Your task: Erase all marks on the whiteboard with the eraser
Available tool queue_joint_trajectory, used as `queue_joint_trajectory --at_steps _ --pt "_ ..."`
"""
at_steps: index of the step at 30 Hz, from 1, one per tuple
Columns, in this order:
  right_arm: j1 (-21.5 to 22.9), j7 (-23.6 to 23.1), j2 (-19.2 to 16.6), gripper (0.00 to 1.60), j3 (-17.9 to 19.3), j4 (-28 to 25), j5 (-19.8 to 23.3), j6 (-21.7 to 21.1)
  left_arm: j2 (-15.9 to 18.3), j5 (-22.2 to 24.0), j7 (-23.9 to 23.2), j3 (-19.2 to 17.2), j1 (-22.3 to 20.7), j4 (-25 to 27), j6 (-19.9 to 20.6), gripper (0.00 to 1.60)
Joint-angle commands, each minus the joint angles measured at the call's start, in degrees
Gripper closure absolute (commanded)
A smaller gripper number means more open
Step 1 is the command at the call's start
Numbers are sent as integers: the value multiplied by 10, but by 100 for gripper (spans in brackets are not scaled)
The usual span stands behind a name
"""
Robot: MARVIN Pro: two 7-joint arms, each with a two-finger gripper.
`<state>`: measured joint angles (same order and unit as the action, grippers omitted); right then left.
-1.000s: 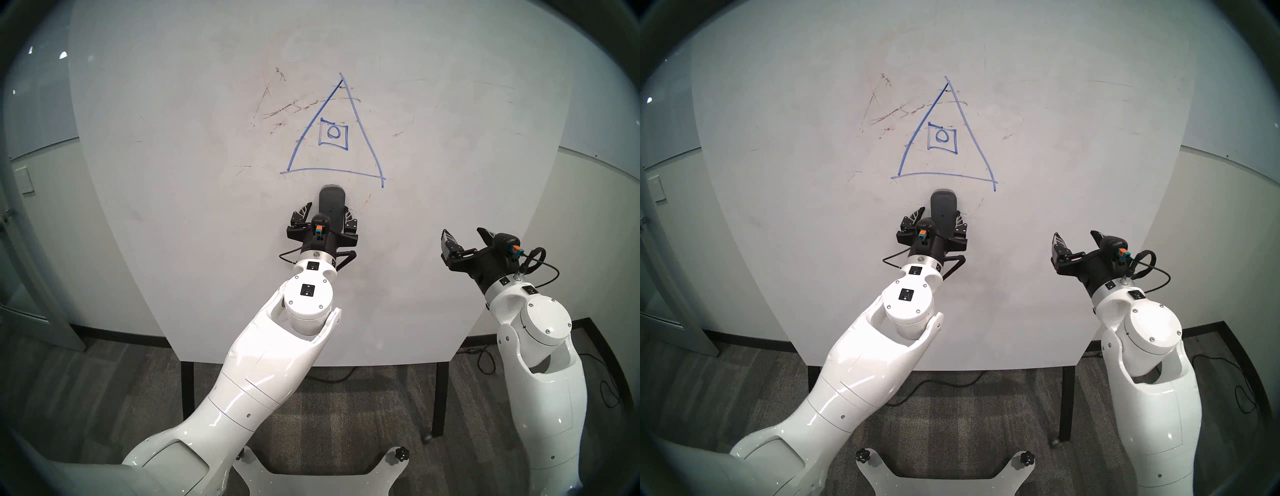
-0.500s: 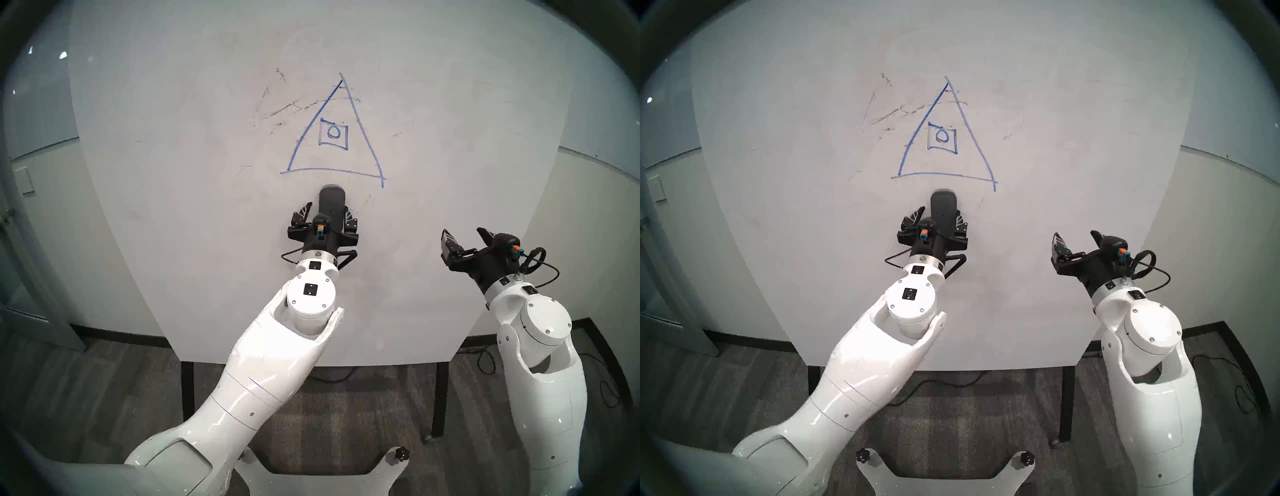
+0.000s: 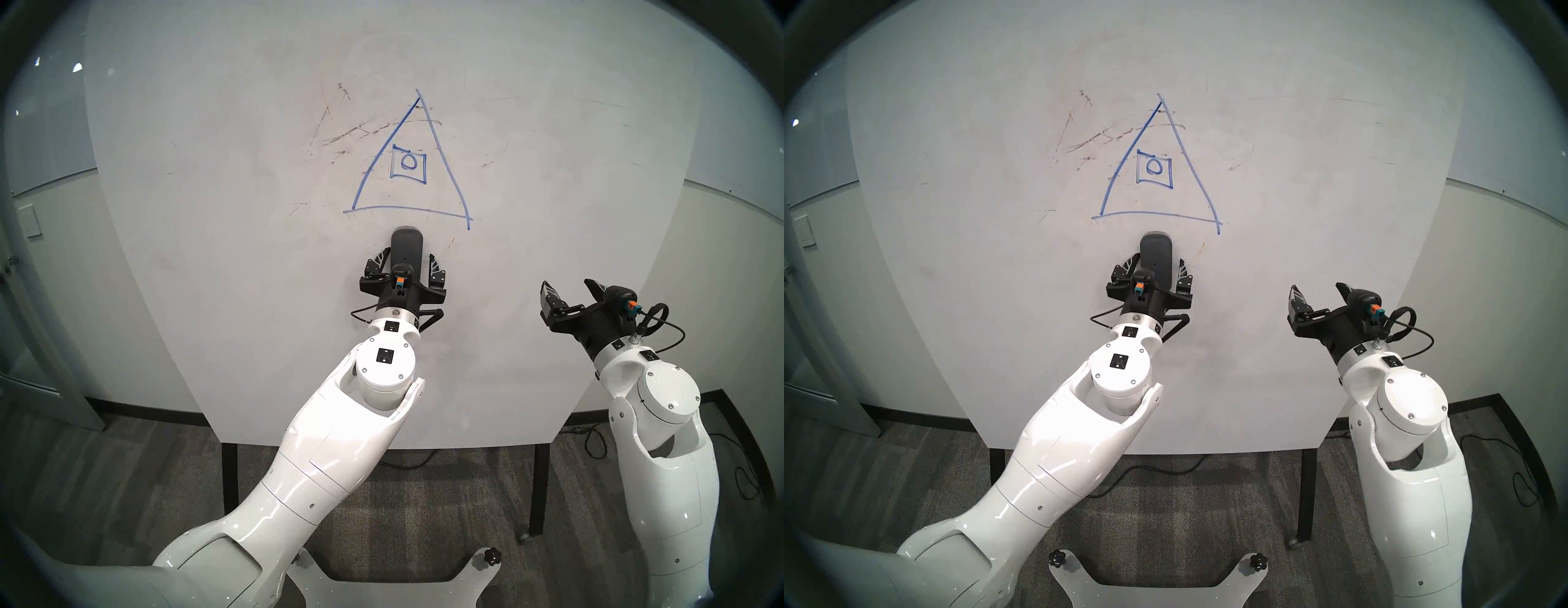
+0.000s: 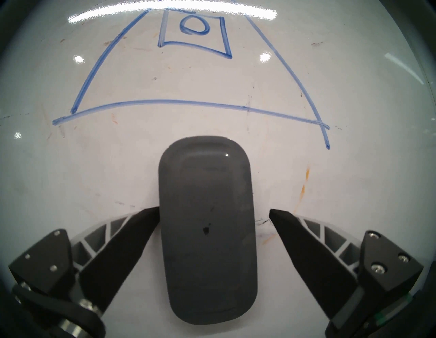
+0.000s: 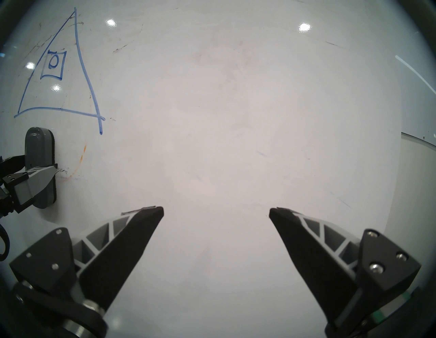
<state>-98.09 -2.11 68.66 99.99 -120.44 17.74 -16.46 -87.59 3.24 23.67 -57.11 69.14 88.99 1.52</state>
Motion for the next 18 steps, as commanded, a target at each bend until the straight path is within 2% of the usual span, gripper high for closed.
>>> queue_joint_trajectory --at_steps 1,18 --pt "4 -1 -1 0 0 -11 0 2 -15 -5 9 -3 -22 -5 4 0" --pt "4 -1 -1 0 0 -11 0 2 -25 -30 38 -1 -32 -25 5 0"
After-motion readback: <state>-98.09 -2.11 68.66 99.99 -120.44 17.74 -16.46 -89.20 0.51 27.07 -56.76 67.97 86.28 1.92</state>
